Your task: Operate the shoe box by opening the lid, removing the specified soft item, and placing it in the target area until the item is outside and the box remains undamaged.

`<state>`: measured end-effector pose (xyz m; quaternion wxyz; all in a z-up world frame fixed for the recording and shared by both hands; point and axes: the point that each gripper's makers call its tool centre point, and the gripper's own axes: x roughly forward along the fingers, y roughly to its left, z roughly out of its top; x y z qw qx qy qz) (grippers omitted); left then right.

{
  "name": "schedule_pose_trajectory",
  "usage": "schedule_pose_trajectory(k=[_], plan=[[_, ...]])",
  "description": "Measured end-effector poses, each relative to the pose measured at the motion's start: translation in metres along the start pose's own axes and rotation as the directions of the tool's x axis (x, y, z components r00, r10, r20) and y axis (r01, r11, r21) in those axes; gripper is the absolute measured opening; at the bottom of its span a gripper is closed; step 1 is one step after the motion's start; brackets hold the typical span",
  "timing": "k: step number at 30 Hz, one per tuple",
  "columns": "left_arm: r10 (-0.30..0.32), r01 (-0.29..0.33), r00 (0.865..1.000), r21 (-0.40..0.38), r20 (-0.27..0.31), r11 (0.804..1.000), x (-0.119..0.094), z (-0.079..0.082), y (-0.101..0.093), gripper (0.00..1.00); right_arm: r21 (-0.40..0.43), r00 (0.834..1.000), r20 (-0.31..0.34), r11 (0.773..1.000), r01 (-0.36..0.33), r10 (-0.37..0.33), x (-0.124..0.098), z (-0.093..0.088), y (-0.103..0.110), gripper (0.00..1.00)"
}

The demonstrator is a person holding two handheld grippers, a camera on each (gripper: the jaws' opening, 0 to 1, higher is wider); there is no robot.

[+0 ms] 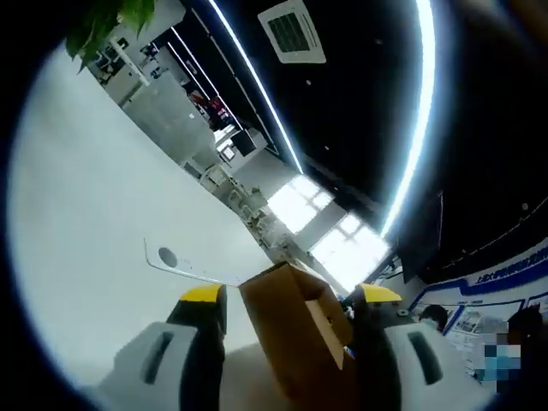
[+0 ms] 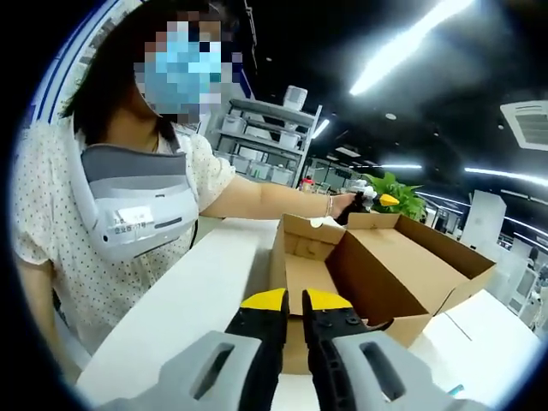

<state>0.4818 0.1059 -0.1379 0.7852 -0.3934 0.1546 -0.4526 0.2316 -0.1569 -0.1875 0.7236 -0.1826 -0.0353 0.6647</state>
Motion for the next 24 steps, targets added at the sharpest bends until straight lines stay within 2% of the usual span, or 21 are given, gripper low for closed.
schedule_pose_trajectory(k=[4, 7, 9, 11, 16, 21, 24], plan=[[0.016, -0.016, 1.000, -0.010, 0.016, 1.000, -0.001, 0.010, 0.006, 0.48, 0.002, 1.000, -0.001, 1.000, 0.001, -0.001, 0.000, 0.000, 0.000, 0.06], [0.032, -0.032, 0.999, -0.002, -0.002, 0.999, -0.002, 0.012, 0.009, 0.41, -0.001, 1.000, -0.005, 1.000, 0.002, -0.002, 0.000, -0.001, 0.000, 0.06], [0.039, -0.039, 0.999, 0.025, -0.004, 0.999, -0.003, 0.012, 0.008, 0.36, -0.002, 1.000, -0.006, 1.000, 0.003, -0.003, 0.000, -0.001, 0.000, 0.06], [0.036, -0.036, 0.999, 0.048, -0.001, 0.998, -0.004, 0.016, 0.004, 0.36, 0.001, 1.000, -0.006, 1.000, 0.003, -0.003, 0.001, -0.001, 0.000, 0.06], [0.001, -0.003, 1.000, 0.146, 0.012, 0.989, -0.006, 0.018, -0.018, 0.35, 0.002, 1.000, -0.009, 1.000, 0.005, -0.005, 0.002, -0.002, 0.000, 0.06], [-0.081, 0.072, 0.997, 0.283, 0.017, 0.956, -0.014, 0.016, -0.059, 0.32, -0.007, 1.000, -0.019, 1.000, 0.010, -0.010, 0.002, -0.003, 0.000, 0.06], [-0.112, 0.098, 0.993, 0.327, 0.023, 0.940, -0.020, 0.010, -0.078, 0.31, -0.008, 1.000, -0.021, 1.000, 0.011, -0.011, 0.002, -0.003, 0.000, 0.06]])
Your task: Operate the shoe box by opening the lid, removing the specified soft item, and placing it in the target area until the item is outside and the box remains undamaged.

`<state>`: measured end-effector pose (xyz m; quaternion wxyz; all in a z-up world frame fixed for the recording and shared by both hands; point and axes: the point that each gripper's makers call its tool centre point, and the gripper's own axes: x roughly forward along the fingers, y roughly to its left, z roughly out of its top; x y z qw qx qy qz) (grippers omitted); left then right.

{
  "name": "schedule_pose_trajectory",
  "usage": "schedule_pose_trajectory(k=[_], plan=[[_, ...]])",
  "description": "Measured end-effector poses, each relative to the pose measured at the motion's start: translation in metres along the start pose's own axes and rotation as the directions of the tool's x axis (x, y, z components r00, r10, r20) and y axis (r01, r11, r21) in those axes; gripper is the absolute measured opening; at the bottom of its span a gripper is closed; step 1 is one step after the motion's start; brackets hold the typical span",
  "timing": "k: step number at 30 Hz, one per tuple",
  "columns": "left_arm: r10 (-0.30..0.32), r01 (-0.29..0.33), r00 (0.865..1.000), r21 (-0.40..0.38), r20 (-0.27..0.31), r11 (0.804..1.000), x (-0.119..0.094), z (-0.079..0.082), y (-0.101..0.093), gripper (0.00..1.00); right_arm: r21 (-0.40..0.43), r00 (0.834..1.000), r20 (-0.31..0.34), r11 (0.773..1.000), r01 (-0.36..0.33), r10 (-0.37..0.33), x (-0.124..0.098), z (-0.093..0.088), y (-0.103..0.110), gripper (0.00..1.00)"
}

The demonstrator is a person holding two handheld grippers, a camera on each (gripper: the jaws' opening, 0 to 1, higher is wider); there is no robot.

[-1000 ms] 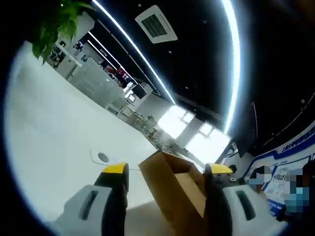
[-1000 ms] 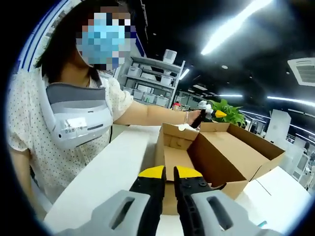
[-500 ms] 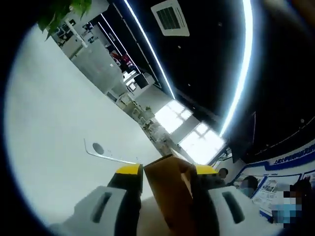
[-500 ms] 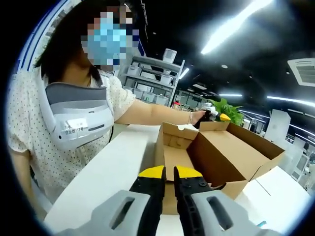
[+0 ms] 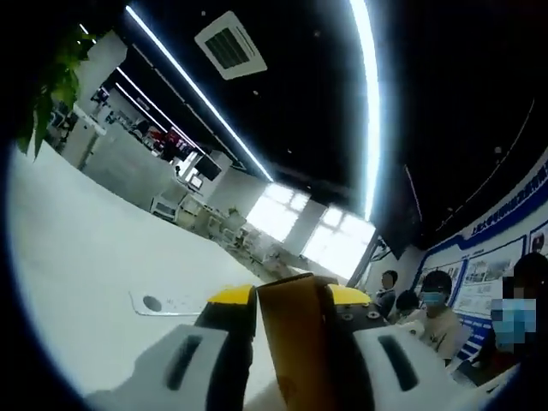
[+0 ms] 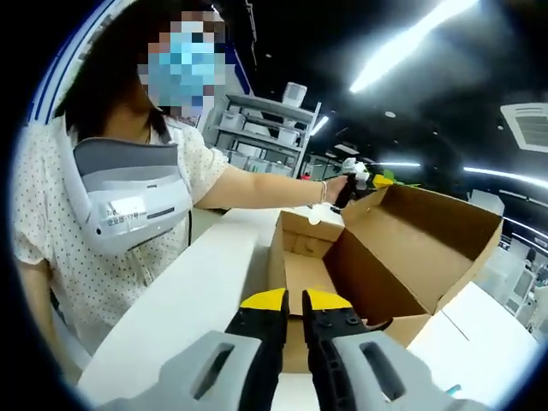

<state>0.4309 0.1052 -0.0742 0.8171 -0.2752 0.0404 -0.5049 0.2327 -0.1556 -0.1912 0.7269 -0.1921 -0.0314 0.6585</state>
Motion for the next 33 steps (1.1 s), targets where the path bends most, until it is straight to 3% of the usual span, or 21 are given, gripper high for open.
schedule_pose_trajectory(k=[12, 20, 27, 33], plan=[[-0.041, 0.046, 0.998, 0.127, -0.047, 0.991, -0.012, -0.013, -0.056, 0.29, 0.012, 1.000, 0.007, 1.000, 0.000, 0.000, 0.001, -0.001, 0.000, 0.06], [-0.062, 0.087, 0.992, 0.248, -0.109, 0.965, -0.029, -0.032, -0.095, 0.31, -0.003, 1.000, -0.005, 1.000, 0.006, -0.006, 0.001, -0.001, 0.001, 0.06], [-0.047, 0.099, 0.987, 0.347, -0.155, 0.933, -0.046, -0.055, -0.113, 0.33, -0.012, 1.000, -0.016, 1.000, 0.013, -0.013, 0.001, -0.001, 0.001, 0.06], [-0.031, 0.100, 0.982, 0.378, -0.184, 0.920, -0.060, -0.060, -0.112, 0.35, -0.003, 1.000, -0.014, 1.000, 0.014, -0.014, 0.001, -0.002, 0.000, 0.06]])
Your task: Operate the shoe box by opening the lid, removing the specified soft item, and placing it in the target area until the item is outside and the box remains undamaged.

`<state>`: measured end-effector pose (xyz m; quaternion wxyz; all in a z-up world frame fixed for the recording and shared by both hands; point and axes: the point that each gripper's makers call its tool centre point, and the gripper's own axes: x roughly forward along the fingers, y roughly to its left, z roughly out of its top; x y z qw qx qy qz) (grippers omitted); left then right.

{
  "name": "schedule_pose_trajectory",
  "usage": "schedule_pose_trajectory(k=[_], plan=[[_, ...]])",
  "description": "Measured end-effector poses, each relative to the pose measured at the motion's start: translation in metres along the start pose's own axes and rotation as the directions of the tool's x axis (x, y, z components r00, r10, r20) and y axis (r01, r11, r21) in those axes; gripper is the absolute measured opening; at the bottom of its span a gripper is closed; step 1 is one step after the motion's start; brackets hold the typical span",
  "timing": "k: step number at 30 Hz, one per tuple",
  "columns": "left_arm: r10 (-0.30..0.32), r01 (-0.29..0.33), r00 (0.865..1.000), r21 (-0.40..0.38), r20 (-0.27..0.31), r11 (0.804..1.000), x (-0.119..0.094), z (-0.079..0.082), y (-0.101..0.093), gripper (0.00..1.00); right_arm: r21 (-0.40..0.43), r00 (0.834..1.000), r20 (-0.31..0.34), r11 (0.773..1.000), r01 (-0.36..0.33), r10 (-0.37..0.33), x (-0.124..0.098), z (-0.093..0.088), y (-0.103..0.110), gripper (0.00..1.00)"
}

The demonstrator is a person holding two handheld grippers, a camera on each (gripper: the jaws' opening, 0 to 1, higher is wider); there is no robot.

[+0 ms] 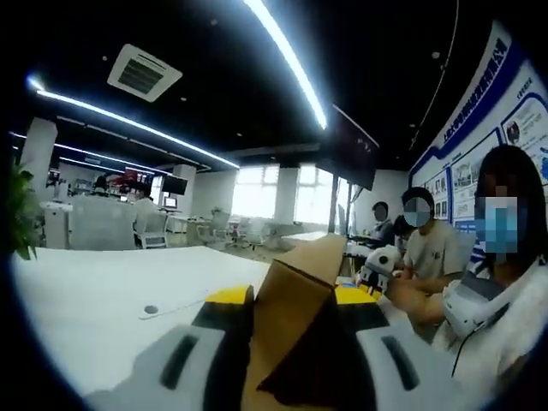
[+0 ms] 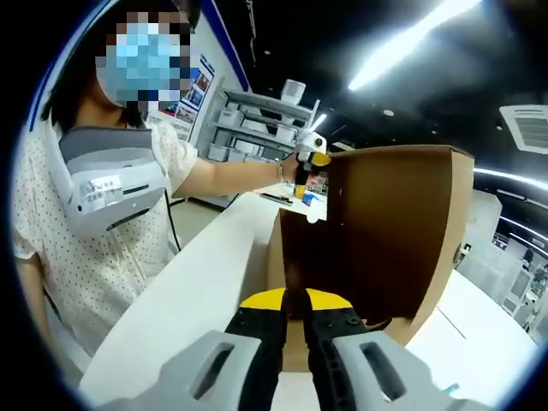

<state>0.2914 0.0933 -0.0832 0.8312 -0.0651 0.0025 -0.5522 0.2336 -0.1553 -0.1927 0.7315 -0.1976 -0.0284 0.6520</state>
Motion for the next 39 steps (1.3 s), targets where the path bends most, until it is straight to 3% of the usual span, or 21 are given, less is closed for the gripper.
schedule_pose_trajectory(k=[11, 15, 18, 19, 22, 24, 25, 27, 28, 39], plan=[[0.018, -0.018, 1.000, 0.099, -0.005, 0.995, -0.009, -0.024, -0.020, 0.39, -0.031, 1.000, -0.017, 0.999, 0.011, -0.012, -0.001, -0.001, -0.002, 0.07], [0.021, -0.023, 1.000, 0.116, 0.019, 0.993, -0.013, -0.029, -0.024, 0.40, -0.100, 0.999, -0.028, 0.994, 0.033, -0.036, -0.001, 0.002, -0.005, 0.14], [0.018, -0.021, 1.000, 0.117, 0.023, 0.993, -0.014, -0.031, -0.025, 0.41, -0.096, 0.999, 0.041, 0.995, 0.023, -0.019, -0.004, 0.017, -0.001, 0.19], [0.019, -0.022, 1.000, 0.119, 0.023, 0.993, -0.013, -0.031, -0.026, 0.41, -0.092, 0.995, 0.097, 0.995, 0.047, -0.038, -0.010, 0.028, -0.005, 0.19], [0.013, -0.016, 0.999, 0.115, 0.029, 0.993, -0.012, -0.032, -0.028, 0.41, -0.057, 0.959, 0.269, 0.992, 0.110, -0.091, -0.030, 0.061, -0.014, 0.19], [0.010, -0.013, 0.999, 0.113, 0.031, 0.994, -0.013, -0.032, -0.028, 0.42, -0.002, 0.910, 0.383, 0.985, 0.175, -0.161, -0.046, 0.081, -0.029, 0.19], [0.008, -0.012, 0.999, 0.111, 0.034, 0.994, -0.014, -0.032, -0.028, 0.42, 0.014, 0.890, 0.402, 0.973, 0.229, -0.215, -0.052, 0.083, -0.039, 0.19], [0.006, -0.010, 0.999, 0.109, 0.041, 0.994, -0.013, -0.034, -0.030, 0.42, 0.019, 0.869, 0.372, 0.939, 0.343, -0.325, -0.059, 0.075, -0.060, 0.19], [0.007, -0.011, 0.999, 0.109, 0.043, 0.994, -0.013, -0.034, -0.030, 0.42, 0.027, 0.869, 0.340, 0.927, 0.374, -0.360, -0.059, 0.067, -0.068, 0.19], [-0.012, 0.011, 0.999, 0.047, 0.037, 0.999, -0.020, -0.042, -0.038, 0.47, 0.040, 0.905, 0.326, 0.960, 0.275, -0.273, -0.047, 0.064, -0.052, 0.16]])
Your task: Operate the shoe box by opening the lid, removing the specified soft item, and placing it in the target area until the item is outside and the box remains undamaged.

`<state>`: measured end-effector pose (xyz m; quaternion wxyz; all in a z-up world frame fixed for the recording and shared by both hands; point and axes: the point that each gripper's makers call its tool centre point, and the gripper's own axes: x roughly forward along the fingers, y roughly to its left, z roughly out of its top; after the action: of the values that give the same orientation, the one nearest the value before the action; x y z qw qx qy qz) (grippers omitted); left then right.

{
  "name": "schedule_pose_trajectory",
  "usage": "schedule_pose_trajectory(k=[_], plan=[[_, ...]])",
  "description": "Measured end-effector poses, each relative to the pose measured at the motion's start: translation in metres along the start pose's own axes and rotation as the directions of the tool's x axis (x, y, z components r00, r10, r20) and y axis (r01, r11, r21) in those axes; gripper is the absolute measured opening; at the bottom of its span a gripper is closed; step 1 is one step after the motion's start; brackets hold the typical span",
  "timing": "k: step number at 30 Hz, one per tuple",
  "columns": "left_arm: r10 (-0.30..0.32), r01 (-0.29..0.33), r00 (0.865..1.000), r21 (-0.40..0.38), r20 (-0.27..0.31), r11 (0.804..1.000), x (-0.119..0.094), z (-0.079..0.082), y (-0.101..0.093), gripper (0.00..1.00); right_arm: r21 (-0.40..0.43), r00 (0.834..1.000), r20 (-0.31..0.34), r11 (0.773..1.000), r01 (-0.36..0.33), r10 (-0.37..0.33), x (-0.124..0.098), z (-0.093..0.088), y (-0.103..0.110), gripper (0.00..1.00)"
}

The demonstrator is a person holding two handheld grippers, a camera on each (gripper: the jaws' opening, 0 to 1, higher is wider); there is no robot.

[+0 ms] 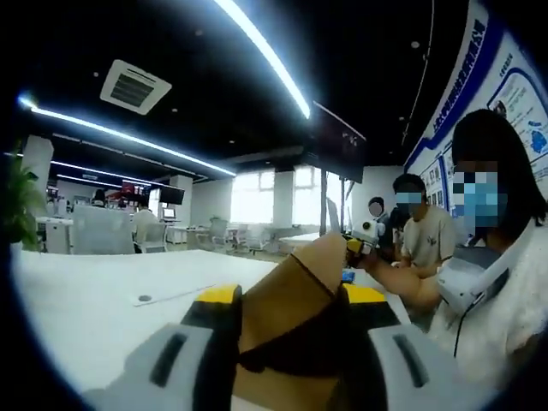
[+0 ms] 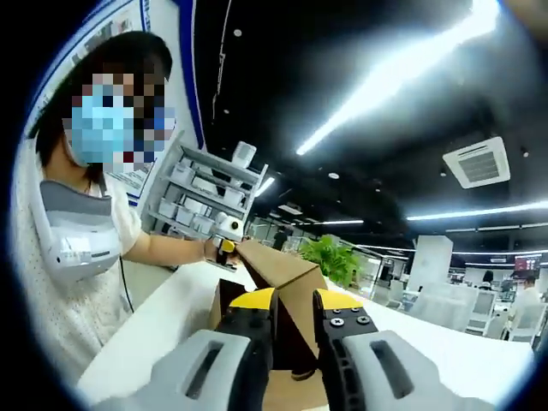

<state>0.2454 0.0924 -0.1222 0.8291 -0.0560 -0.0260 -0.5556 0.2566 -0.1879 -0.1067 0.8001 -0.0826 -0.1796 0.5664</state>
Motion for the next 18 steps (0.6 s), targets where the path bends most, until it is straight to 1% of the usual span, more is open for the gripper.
schedule_pose_trajectory(k=[4, 8, 12, 15, 18], plan=[[0.003, -0.003, 1.000, -0.032, 0.008, 0.999, -0.003, -0.003, -0.002, 0.47, 0.030, 0.996, -0.017, 0.996, -0.082, 0.082, 0.000, -0.003, 0.016, 0.14], [0.013, -0.012, 0.999, -0.051, 0.030, 0.999, -0.005, -0.008, -0.006, 0.47, 0.044, 0.993, -0.021, 0.993, -0.111, 0.112, -0.001, -0.004, 0.022, 0.14], [0.023, -0.020, 0.999, -0.069, 0.044, 0.997, -0.007, -0.014, -0.010, 0.44, 0.064, 0.986, -0.065, 0.987, -0.148, 0.152, -0.003, -0.014, 0.029, 0.14], [0.032, -0.027, 0.998, -0.080, 0.055, 0.996, -0.008, -0.019, -0.011, 0.43, 0.077, 0.981, -0.084, 0.983, -0.169, 0.175, -0.005, -0.018, 0.033, 0.14], [0.034, -0.027, 0.997, -0.095, 0.065, 0.995, -0.008, -0.024, -0.014, 0.42, 0.088, 0.972, -0.120, 0.977, -0.194, 0.203, -0.008, -0.025, 0.037, 0.14]])
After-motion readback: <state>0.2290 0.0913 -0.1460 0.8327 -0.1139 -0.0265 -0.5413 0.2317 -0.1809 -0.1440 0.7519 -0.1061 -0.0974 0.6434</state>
